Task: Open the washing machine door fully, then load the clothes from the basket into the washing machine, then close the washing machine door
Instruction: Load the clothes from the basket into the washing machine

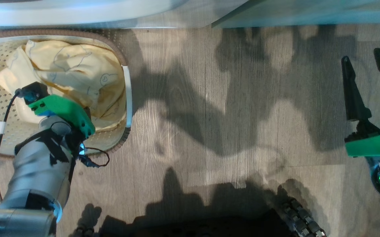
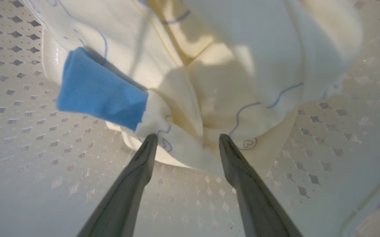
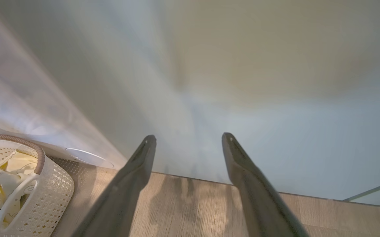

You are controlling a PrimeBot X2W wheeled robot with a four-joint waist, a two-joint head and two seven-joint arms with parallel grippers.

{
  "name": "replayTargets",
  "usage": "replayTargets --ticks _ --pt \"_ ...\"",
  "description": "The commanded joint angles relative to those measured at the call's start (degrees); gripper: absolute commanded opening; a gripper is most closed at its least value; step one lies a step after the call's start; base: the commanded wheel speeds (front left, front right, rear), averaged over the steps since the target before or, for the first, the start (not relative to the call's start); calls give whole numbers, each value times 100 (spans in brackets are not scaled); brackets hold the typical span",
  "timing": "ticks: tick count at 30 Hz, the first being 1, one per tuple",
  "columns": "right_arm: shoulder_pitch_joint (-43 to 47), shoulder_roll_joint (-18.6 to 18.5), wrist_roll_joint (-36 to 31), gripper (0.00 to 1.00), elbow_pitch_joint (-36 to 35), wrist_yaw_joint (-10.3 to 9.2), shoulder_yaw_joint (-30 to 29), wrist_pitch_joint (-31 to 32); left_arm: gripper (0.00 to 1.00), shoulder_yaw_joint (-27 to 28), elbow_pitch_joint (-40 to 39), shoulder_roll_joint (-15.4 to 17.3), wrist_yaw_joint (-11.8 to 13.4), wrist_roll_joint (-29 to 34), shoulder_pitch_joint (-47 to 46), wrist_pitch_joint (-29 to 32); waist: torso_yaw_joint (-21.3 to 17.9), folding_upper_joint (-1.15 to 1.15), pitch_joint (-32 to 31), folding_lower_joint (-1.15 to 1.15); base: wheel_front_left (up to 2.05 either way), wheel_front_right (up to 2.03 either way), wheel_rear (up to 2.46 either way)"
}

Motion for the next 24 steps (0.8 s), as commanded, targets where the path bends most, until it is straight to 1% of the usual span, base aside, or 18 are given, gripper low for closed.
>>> replayTargets --ticks 1,12,14,15,16,17,19,24 --pt "134 -139 -26 100 -152 1 83 -37 100 67 -36 231 31 -43 81 -12 5 0 15 0 0 0 0" --pt "55 -208 -22 100 -204 1 77 -37 99 -18 -35 248 8 -69 -72 -17 11 0 205 0 0 0 0" --pt "52 -213 -25 100 -203 1 69 -37 49 -51 -35 234 -24 -62 -78 -4 17 0 218 0 0 0 0" --pt "52 -213 -26 100 -197 1 62 -37 39 -67 -35 221 -66 -63 -79 -4 23 0 216 0 0 0 0" --pt "54 -210 -25 100 -187 1 57 -37 5 -64 -35 210 -100 -80 -80 -38 28 0 207 0 0 0 0" --pt "56 -205 -27 100 -175 1 56 -37 0 -70 -35 204 -121 -85 -68 -69 31 0 186 0 0 0 0" --pt "58 -199 -29 100 -160 1 59 -37 0 -93 -35 197 -149 -74 -49 -96 33 0 156 0 0 0 0" --pt "60 -151 -22 100 -102 1 68 -37 0 -157 -35 166 -316 -66 94 -370 53 0 -96 0 0 0 0"
